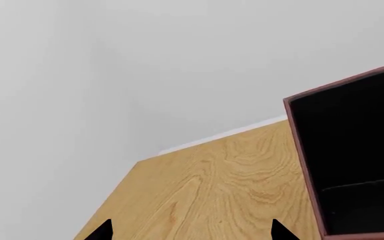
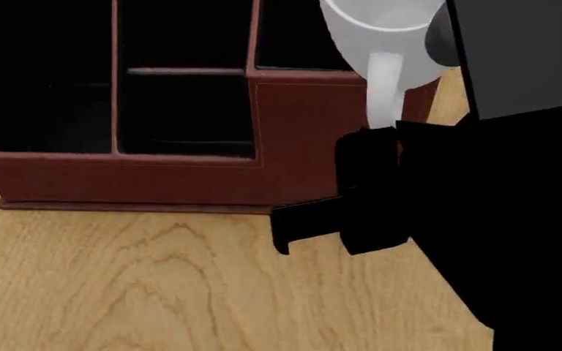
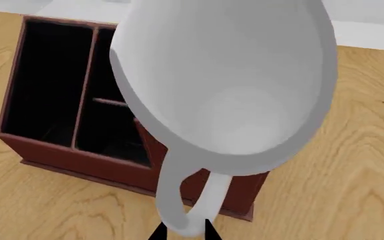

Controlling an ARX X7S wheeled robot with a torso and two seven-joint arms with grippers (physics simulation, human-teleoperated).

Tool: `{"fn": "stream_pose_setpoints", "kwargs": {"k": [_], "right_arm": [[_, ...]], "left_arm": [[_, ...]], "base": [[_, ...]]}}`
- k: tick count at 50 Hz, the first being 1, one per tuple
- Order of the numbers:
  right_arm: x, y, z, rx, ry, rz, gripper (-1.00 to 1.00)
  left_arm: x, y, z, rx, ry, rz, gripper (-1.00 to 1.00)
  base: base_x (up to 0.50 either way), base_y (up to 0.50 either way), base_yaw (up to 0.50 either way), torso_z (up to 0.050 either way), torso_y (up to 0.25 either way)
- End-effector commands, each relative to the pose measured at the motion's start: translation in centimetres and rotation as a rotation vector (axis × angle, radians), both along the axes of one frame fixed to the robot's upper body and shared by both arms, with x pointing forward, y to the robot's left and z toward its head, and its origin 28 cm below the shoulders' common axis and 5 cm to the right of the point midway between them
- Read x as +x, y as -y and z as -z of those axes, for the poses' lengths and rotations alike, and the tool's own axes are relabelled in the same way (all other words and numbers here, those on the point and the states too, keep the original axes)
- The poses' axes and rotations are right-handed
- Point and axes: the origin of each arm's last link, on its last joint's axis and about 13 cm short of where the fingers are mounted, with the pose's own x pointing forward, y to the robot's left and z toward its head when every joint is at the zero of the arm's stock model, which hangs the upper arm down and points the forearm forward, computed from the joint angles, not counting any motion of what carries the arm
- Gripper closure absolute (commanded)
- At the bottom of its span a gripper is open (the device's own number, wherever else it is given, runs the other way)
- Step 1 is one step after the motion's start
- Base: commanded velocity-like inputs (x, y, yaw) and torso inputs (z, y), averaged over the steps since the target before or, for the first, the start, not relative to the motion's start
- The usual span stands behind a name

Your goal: Pick up the white mug and place it to the right of the caddy.

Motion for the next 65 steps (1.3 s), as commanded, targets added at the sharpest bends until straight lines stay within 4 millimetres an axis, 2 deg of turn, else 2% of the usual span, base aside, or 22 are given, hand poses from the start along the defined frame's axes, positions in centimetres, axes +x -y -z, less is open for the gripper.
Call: {"fn": "stream_pose_setpoints", "kwargs": {"k": [1,11,39,57,65], "right_arm": [[-0.2,1.5,-1.2,0.007,0.056,0.058,1.0],[0.1,2.7,-1.6,0.022,0.057,0.11,1.0],[4.1,5.3,-1.3,0.074,-0.011,0.189,1.0],[6.9,6.5,0.5,0.095,-0.067,0.243,1.0],[7.9,7.2,2.3,0.114,-0.107,0.261,1.0]], "left_arm": [[0.0,0.0,0.0,0.0,0.001,0.001,-1.0],[0.0,0.1,0.1,0.001,-0.001,0.002,-1.0],[0.5,0.4,-0.2,0.006,-0.003,0.008,-1.0],[0.5,0.3,0.3,0.009,-0.015,0.005,-1.0],[0.5,0.4,0.3,0.012,-0.016,0.004,-1.0]], "base": [[0.0,0.0,0.0,0.0,0.0],[0.0,0.0,0.0,0.0,0.001],[0.0,0.0,0.0,0.0,0.001],[0.0,0.0,0.0,0.0,0.001],[0.0,0.0,0.0,0.0,0.0]]}}
